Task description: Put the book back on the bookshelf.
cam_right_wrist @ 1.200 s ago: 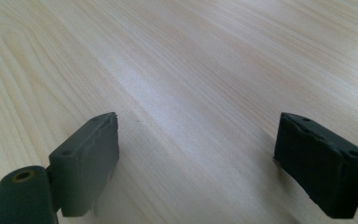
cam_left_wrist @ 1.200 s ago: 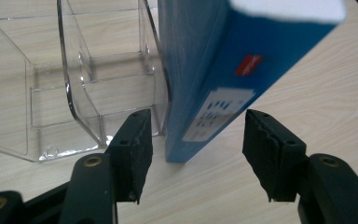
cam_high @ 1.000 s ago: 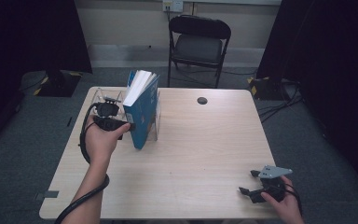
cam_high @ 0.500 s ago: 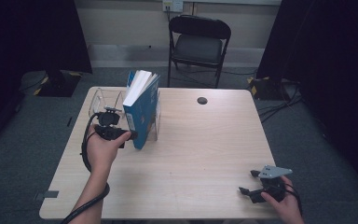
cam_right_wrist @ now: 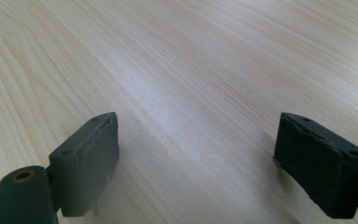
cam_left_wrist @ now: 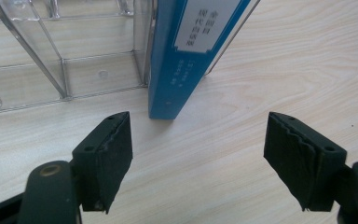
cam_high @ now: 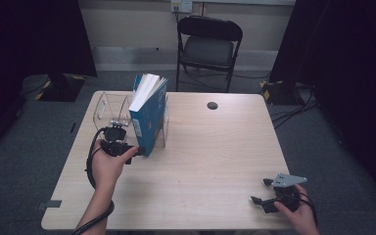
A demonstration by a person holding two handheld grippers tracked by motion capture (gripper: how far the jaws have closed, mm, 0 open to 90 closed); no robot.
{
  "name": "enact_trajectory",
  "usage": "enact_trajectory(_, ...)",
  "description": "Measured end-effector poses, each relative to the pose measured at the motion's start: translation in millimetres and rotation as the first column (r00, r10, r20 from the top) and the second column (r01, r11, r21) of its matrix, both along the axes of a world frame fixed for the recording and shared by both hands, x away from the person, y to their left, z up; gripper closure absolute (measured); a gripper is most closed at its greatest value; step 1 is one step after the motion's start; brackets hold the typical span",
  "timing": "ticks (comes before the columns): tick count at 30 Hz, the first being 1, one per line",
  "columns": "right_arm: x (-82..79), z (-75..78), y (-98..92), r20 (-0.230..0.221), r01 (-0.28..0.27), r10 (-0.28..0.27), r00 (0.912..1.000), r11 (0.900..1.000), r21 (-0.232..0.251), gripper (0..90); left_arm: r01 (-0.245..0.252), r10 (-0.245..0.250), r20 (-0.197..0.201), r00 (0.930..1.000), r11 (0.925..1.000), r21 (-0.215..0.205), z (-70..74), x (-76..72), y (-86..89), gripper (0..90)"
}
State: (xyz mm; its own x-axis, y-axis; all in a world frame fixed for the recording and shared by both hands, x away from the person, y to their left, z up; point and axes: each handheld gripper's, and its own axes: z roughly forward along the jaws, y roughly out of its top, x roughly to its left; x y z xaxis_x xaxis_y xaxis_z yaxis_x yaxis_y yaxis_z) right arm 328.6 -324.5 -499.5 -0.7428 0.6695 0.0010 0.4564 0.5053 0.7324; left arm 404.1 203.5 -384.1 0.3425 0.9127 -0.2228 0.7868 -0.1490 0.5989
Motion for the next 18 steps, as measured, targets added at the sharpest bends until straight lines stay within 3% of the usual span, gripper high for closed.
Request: enact_trajectory(18,0.0,0.0,0.0,0.001,0.0,0.0,1.0,1.0,-0.001,13.3,0.015,-0.015,-0.033,0.9993,0.9999,-0.006,-30.5,-10.9,1.2,22.8)
